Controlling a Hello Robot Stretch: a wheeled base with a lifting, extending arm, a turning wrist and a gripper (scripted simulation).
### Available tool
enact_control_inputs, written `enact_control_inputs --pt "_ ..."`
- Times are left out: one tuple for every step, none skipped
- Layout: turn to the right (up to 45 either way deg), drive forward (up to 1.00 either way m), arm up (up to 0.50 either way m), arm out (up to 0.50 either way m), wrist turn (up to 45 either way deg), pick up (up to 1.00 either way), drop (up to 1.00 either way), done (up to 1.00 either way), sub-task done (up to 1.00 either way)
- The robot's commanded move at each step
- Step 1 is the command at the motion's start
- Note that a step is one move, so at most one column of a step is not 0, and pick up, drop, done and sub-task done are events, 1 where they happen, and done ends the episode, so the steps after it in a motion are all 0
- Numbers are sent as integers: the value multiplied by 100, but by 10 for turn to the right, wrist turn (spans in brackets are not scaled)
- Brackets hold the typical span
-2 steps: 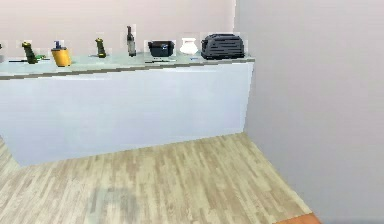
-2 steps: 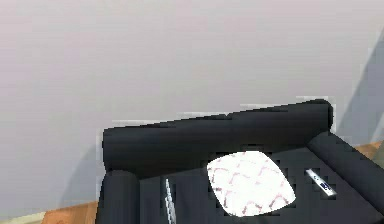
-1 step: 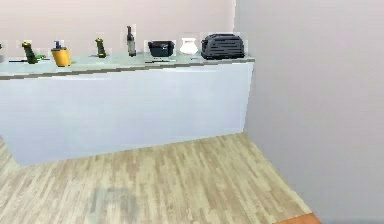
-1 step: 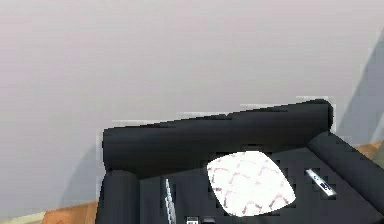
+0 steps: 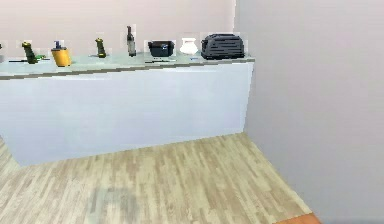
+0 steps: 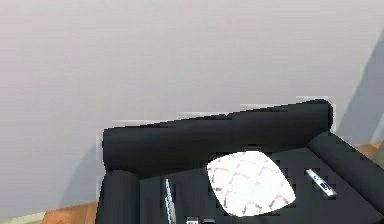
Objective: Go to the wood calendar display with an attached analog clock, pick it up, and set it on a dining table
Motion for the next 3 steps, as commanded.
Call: enact_control_inputs --pt "0 0 0 0 450 0 0 0 0" --pt "0 0 0 0 450 0 0 0 0" --pt "0 0 0 0 300 0 0 0 0"
